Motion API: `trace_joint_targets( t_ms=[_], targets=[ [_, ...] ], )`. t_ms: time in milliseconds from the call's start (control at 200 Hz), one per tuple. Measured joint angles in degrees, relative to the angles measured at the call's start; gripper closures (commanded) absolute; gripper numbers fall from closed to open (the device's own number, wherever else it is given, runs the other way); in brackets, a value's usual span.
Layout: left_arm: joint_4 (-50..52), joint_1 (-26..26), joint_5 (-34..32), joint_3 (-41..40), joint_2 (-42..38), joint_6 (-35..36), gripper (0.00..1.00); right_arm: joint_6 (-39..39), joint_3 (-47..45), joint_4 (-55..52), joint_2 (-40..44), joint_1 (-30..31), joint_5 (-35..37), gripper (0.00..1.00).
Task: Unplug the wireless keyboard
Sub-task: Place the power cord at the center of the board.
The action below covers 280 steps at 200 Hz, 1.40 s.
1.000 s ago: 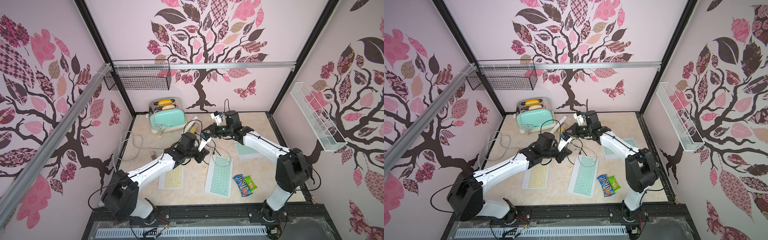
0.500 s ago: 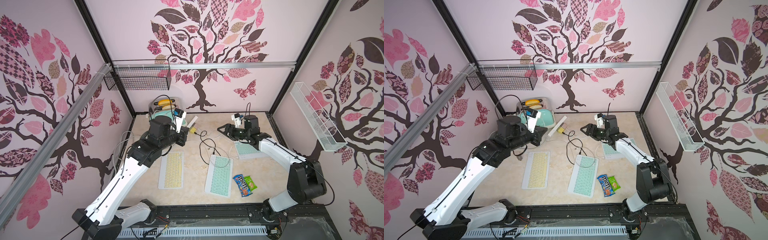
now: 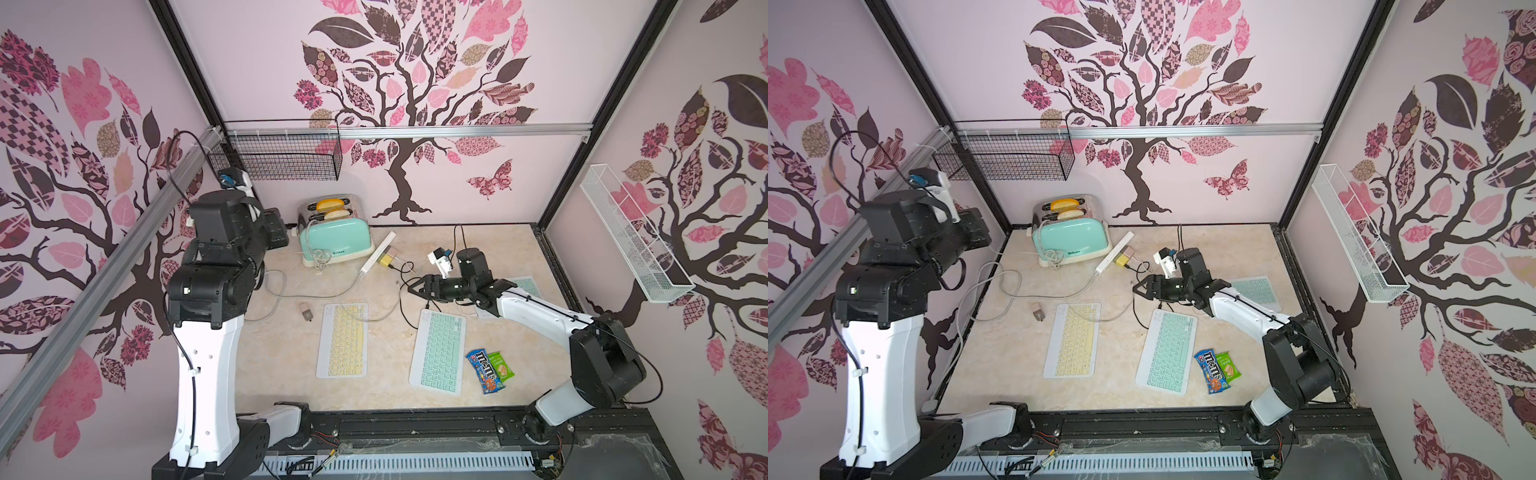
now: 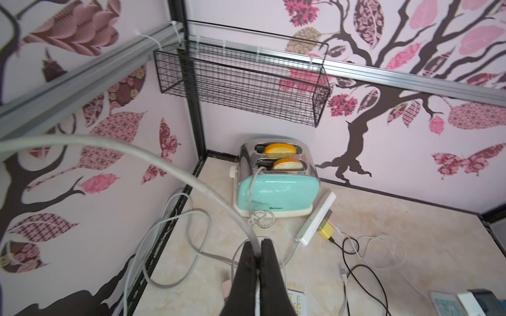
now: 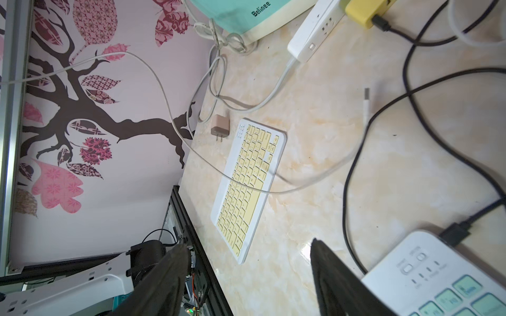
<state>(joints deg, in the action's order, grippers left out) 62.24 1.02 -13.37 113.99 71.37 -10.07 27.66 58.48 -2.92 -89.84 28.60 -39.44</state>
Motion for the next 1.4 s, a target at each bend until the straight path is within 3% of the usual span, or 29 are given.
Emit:
trace_joint_targets(
  t_ms=[105, 200, 335, 560, 745, 1015, 1205, 1400],
  targets=[
    [1.1, -7.5, 0.4, -0.4, 0.4, 0.2, 1.0, 0.2, 0.0, 0.4, -1.6, 0.1, -0.1, 0.28],
    [1.9, -10.5, -0.3, -2.8, 0.5, 1.0, 1.0, 0.1, 0.0, 0.4, -2.3, 0.0, -0.1, 0.28],
    [2.4, -11.2, 1.1, -9.3, 0.3, 1.1, 1.0, 0.2, 0.0, 0.6, -2.8, 0.0, -0.2, 0.29],
    [-2.9, -11.3, 12.5, -32.3, -1.5, -3.3, 1.0, 0.4, -0.1, 1.0, -5.1, 0.0, -0.5, 0.31],
    [-7.2, -11.3, 17.8, -46.6, -1.4, -6.8, 1.0, 0.3, -0.5, 1.0, -5.4, 0.0, -0.6, 0.31],
    [-12.4, -11.3, 21.6, -54.1, 2.1, -9.9, 1.0, 0.3, -0.5, 1.3, -5.8, 0.0, -0.8, 0.31],
    [-14.4, -11.3, 23.9, -54.6, 6.5, -10.1, 0.7, 0.1, -0.5, 1.3, -6.0, 0.0, -0.8, 0.31],
    [-15.6, -11.3, 27.2, -55.0, 9.2, -10.6, 0.61, 0.1, -0.5, 1.3, -6.3, 0.0, -0.8, 0.31]
  ],
)
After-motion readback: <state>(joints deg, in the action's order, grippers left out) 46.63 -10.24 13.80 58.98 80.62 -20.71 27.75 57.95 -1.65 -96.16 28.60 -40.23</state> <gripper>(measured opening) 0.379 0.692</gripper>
